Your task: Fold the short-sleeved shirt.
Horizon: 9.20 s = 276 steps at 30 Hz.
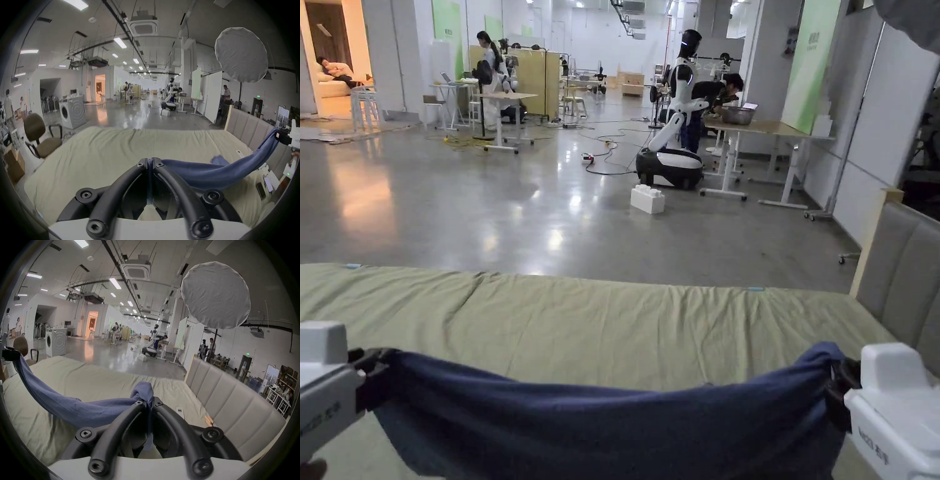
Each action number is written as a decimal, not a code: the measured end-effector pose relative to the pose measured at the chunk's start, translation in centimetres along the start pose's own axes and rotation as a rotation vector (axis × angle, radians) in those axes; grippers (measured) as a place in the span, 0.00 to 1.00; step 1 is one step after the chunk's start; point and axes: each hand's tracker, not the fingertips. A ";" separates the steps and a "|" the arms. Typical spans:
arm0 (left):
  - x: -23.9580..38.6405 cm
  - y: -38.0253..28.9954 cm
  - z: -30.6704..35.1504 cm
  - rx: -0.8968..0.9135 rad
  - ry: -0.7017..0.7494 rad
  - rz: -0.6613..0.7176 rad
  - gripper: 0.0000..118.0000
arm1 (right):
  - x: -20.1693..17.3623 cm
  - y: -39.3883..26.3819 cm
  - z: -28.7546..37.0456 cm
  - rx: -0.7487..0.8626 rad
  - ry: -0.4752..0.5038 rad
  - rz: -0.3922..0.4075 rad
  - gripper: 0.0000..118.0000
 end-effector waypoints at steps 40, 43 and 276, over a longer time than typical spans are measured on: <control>-1.9 -25.0 1.7 -0.632 0.073 -0.111 0.39 | -3.9 -23.2 6.2 -0.623 0.029 0.040 0.71; -1.6 -22.7 1.9 -0.499 0.046 -0.053 0.59 | -3.3 -20.4 6.2 -0.467 0.022 -0.046 0.77; -0.9 1.6 1.9 0.035 -0.020 -0.032 0.04 | 3.2 1.9 2.0 0.008 0.047 0.037 0.01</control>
